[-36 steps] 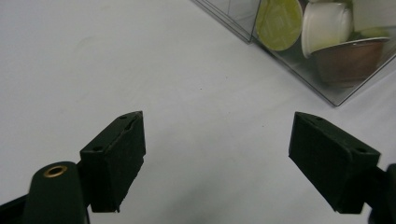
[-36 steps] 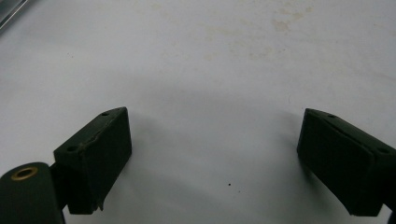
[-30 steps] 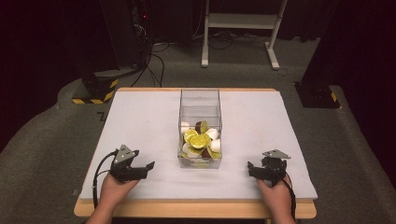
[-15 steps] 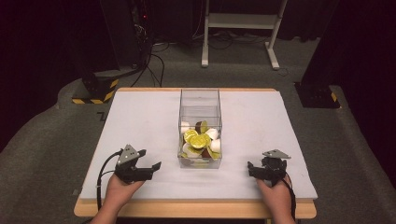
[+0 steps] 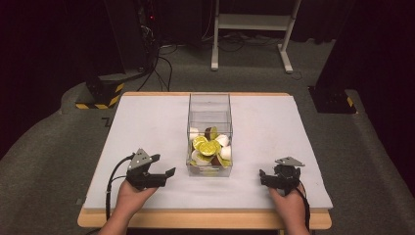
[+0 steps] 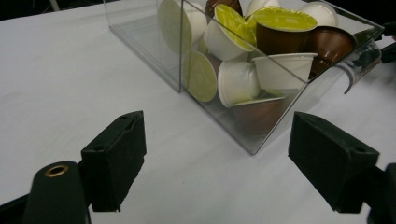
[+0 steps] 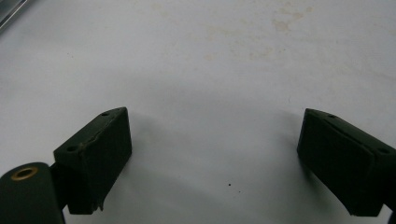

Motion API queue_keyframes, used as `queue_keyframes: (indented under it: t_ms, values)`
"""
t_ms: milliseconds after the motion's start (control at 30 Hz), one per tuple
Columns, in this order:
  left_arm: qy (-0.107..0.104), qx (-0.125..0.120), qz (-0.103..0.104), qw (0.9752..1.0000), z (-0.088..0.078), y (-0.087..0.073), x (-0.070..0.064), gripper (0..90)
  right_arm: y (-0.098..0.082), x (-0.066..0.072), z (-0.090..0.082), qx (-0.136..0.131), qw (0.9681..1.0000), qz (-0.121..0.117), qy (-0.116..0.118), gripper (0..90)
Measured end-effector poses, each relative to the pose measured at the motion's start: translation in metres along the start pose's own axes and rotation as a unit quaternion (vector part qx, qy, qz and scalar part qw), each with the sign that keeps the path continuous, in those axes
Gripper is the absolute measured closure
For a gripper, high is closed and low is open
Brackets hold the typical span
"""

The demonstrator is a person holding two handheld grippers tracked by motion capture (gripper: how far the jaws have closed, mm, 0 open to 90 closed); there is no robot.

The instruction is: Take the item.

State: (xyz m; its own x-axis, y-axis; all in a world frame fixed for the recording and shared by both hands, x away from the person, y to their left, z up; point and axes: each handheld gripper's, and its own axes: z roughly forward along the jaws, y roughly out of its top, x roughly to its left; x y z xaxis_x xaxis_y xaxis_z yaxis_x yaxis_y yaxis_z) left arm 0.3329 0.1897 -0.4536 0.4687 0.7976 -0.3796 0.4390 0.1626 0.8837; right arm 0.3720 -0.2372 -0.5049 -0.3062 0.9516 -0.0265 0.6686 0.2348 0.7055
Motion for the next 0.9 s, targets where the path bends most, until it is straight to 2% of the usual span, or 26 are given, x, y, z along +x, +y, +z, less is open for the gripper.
queue_keyframes:
  t_ms: [33, 67, 100, 333, 433, 633, 733, 833, 867, 900]
  values:
    - [-0.003, 0.002, 0.006, 1.0000, 0.001, 0.001, -0.002, 19.6, 0.000, 0.000, 0.000, 0.000, 1.0000, 0.000, 0.000, 10.0]
    - [-0.004, -0.003, -0.001, 1.0000, 0.002, 0.002, -0.004, 19.8, 0.000, 0.000, 0.000, 0.000, 1.0000, 0.000, 0.000, 10.0]
    - [-0.007, 0.002, 0.005, 1.0000, 0.002, 0.002, -0.005, 19.8, 0.000, 0.000, 0.000, 0.000, 1.0000, 0.000, 0.000, 10.0]
    - [-0.016, -0.003, 0.007, 0.9998, 0.005, 0.009, -0.012, 19.9, 0.000, 0.000, 0.000, 0.000, 1.0000, 0.000, 0.000, 10.0]
    - [-0.022, -0.008, -0.006, 0.9997, 0.007, 0.012, -0.016, 20.1, 0.000, 0.000, 0.000, 0.001, 1.0000, 0.001, 0.001, 9.9]
    - [-0.021, -0.011, -0.001, 0.9997, 0.012, 0.017, -0.020, 20.4, 0.000, -0.001, 0.000, 0.001, 1.0000, 0.000, 0.002, 9.9]
    - [-0.024, -0.017, -0.010, 0.9995, 0.014, 0.021, -0.022, 20.7, 0.000, 0.000, 0.000, 0.000, 1.0000, 0.000, 0.001, 9.9]
    - [-0.027, -0.016, -0.008, 0.9995, 0.019, 0.023, -0.025, 21.2, 0.000, 0.000, 0.000, 0.000, 1.0000, 0.000, 0.001, 9.9]
    - [-0.030, -0.018, -0.014, 0.9993, 0.021, 0.024, -0.028, 21.2, 0.000, 0.000, 0.000, 0.000, 1.0000, 0.000, 0.001, 9.9]
    - [-0.033, -0.013, -0.007, 0.9994, 0.023, 0.025, -0.029, 21.2, 0.000, 0.000, 0.000, 0.000, 1.0000, 0.000, 0.001, 9.9]
